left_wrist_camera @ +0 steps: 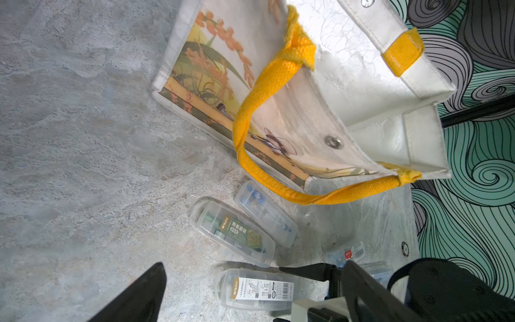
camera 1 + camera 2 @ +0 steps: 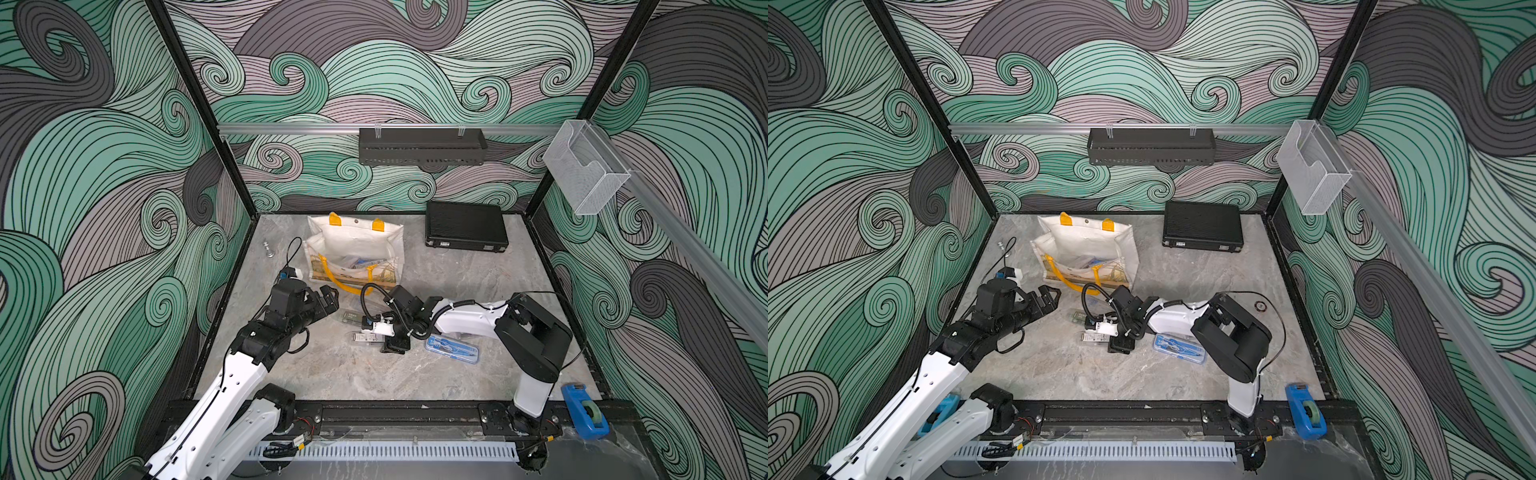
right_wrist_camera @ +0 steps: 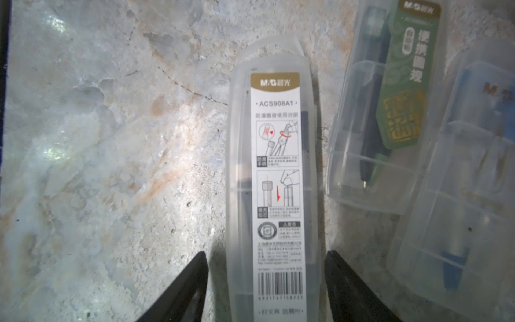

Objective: Put the compass set into the canvas bag
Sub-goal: Pick up the compass set at the center of the board, then place the compass set in the canvas bag.

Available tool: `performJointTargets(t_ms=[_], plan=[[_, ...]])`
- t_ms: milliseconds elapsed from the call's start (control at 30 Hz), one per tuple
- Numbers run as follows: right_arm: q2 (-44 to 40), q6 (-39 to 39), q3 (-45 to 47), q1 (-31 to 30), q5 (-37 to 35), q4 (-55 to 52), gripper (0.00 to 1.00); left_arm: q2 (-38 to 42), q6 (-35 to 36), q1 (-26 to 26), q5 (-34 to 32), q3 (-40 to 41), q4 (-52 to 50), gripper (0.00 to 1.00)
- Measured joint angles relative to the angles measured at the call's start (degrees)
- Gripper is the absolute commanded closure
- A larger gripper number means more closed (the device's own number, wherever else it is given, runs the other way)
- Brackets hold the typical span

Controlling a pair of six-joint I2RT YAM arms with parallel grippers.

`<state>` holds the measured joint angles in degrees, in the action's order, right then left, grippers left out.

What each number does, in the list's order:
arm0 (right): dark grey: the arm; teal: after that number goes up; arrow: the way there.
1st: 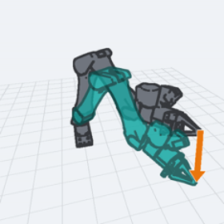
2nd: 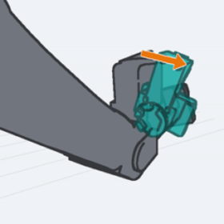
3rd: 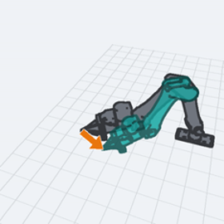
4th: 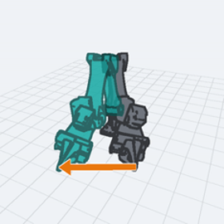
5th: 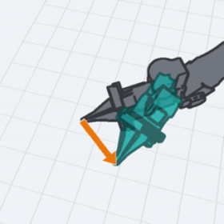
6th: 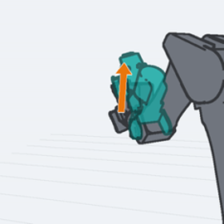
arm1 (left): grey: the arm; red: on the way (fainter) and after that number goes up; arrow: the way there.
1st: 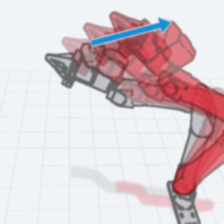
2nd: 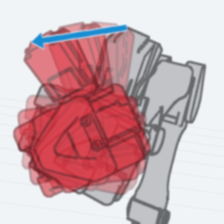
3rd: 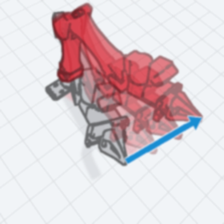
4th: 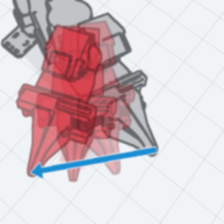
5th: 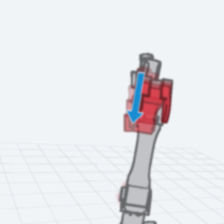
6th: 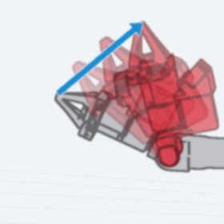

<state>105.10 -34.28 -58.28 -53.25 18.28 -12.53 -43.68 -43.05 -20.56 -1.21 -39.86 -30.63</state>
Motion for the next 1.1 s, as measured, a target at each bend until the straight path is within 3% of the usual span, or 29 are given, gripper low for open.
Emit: performJointTargets(t_ms=[233,433,600,867,1100], plan=[[0.1,-0.7,0.0,-0.9,-0.9,1.2,0.58,-0.1,-0.1,0.0,-0.8,0.0,0.6,0.01],[-1.9,-1.4,2.5,-1.1,-0.8,3.9,0.6,-0.1,-0.1,0.0,-1.2,0.0,0.9,0.01],[-8.2,-1.6,5.8,-1.1,-0.1,6.8,0.63,-0.1,0.0,0.0,-0.6,0.0,1.9,0.01],[-19.1,-1.3,6.1,-0.6,-0.8,12.0,0.63,-0.1,1.9,0.0,6.3,0.9,8.6,0.01],[-21.6,0.9,4.0,1.2,-2.4,12.4,0.64,-1.2,2.4,0.0,13.9,2.3,16.4,0.03]])
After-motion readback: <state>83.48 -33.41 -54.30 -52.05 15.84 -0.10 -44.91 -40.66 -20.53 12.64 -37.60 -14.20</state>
